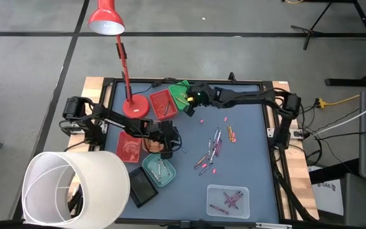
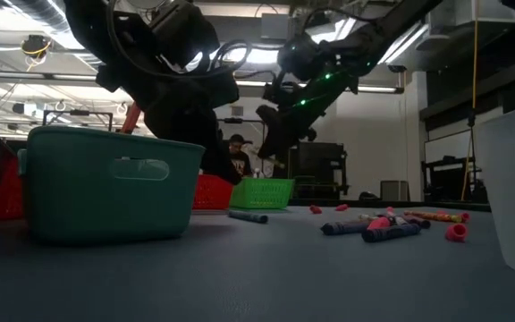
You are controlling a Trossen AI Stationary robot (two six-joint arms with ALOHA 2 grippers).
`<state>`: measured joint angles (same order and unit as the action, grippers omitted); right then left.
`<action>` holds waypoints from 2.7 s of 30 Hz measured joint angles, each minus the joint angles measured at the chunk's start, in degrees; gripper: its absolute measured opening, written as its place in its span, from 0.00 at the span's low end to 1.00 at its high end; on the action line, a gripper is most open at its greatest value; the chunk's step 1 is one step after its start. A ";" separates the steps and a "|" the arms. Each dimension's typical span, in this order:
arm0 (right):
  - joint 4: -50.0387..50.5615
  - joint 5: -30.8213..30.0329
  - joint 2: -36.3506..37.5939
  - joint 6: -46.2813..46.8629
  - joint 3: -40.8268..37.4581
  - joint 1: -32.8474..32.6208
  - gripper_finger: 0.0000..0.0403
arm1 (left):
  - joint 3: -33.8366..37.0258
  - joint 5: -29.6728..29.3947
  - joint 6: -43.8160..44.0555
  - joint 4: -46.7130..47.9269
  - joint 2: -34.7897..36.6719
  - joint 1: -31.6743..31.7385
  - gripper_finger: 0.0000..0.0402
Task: Sort crayons
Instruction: Put the yellow crayon into the green basket, then put the light blue crayon into the black basket
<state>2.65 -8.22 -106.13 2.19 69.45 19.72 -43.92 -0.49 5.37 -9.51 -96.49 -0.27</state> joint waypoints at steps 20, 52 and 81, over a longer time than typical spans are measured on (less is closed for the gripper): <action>-4.48 -0.90 -1.71 -1.18 0.00 0.58 0.32 | 0.00 1.48 -6.70 -2.63 0.00 0.04 0.22; 17.75 -1.00 20.76 -1.10 0.02 0.56 0.32 | -23.38 15.07 -24.26 14.47 -9.69 3.52 0.17; 23.63 0.38 20.81 -1.00 0.02 0.51 0.32 | -32.15 9.95 -40.97 39.76 -18.11 4.07 0.17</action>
<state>26.28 -7.84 -85.32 1.19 69.47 20.23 -76.07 9.46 -35.60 30.25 -114.60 3.79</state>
